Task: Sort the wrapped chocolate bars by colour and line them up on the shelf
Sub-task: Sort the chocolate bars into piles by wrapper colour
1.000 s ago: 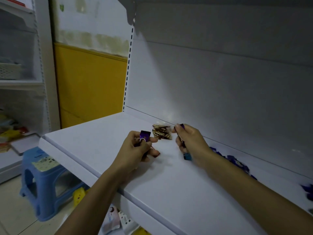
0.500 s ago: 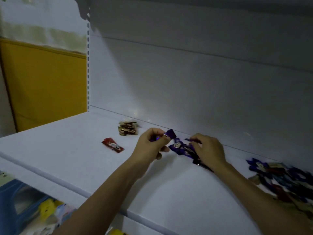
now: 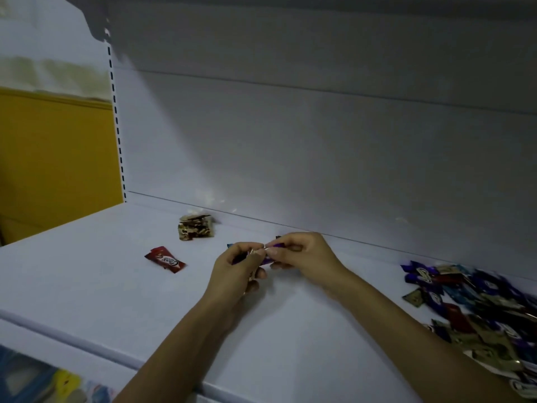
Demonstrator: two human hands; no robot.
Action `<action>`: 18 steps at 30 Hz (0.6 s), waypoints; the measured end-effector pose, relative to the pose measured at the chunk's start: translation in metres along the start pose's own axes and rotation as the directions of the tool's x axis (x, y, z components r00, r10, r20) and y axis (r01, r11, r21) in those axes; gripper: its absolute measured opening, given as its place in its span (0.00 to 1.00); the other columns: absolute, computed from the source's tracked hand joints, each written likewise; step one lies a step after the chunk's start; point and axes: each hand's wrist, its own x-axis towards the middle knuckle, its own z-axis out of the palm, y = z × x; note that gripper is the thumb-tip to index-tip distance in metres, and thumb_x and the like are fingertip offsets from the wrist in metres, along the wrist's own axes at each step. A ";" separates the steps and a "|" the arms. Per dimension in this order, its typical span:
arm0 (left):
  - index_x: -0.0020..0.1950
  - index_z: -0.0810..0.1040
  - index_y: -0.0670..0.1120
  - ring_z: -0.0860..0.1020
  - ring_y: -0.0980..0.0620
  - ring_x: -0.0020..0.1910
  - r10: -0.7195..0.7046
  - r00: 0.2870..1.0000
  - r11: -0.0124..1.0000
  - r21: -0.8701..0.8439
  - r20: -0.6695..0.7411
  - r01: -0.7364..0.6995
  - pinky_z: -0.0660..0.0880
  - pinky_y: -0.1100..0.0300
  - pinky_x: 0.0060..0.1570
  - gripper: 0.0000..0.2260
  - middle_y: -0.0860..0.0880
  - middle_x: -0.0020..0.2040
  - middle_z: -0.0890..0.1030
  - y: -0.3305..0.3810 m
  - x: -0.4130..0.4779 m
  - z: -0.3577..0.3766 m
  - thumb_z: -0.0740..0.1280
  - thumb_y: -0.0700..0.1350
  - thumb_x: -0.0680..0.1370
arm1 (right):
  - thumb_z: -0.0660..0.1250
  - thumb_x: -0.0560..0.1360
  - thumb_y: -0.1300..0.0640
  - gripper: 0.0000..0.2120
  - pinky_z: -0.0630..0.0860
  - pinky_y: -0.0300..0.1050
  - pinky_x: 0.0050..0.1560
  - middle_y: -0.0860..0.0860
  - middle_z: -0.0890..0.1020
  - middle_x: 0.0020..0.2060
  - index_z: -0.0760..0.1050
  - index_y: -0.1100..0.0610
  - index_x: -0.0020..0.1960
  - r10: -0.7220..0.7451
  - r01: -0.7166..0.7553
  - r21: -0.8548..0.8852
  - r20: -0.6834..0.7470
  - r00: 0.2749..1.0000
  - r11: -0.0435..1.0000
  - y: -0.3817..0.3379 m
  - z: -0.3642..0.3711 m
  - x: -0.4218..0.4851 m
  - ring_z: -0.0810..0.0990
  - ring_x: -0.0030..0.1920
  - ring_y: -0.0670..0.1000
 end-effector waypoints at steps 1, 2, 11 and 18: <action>0.53 0.80 0.44 0.76 0.56 0.30 -0.038 0.999 0.999 -0.032 0.024 0.038 0.67 0.65 0.25 0.06 0.45 0.43 0.83 0.001 0.000 0.000 0.66 0.41 0.78 | 0.72 0.71 0.64 0.04 0.80 0.47 0.46 0.59 0.84 0.40 0.82 0.62 0.46 0.010 -0.008 0.039 -0.049 0.999 0.999 0.001 -0.002 0.002 0.84 0.39 0.55; 0.56 0.79 0.44 0.75 0.55 0.31 -0.084 0.995 0.993 -0.085 0.056 0.088 0.67 0.65 0.25 0.09 0.44 0.47 0.83 0.002 -0.001 0.001 0.67 0.43 0.77 | 0.72 0.71 0.65 0.03 0.80 0.47 0.44 0.58 0.84 0.39 0.82 0.61 0.45 0.015 -0.004 0.081 -0.129 0.992 0.997 0.002 -0.005 0.004 0.84 0.38 0.54; 0.57 0.77 0.42 0.74 0.50 0.29 -0.356 0.913 0.796 -0.446 0.202 0.409 0.67 0.66 0.22 0.24 0.38 0.49 0.83 0.009 -0.003 -0.004 0.66 0.57 0.69 | 0.68 0.75 0.53 0.07 0.77 0.45 0.47 0.47 0.85 0.45 0.82 0.51 0.51 -0.221 -0.100 -0.731 -0.330 0.918 0.675 0.052 -0.047 0.006 0.81 0.45 0.49; 0.57 0.77 0.42 0.73 0.51 0.33 -0.287 0.953 0.786 -0.545 0.098 0.293 0.69 0.64 0.24 0.15 0.41 0.46 0.83 0.009 0.001 -0.006 0.61 0.50 0.75 | 0.61 0.70 0.31 0.22 0.72 0.37 0.38 0.42 0.80 0.33 0.78 0.48 0.38 -0.303 0.155 -0.447 -0.282 0.910 0.881 0.010 0.004 -0.005 0.78 0.37 0.41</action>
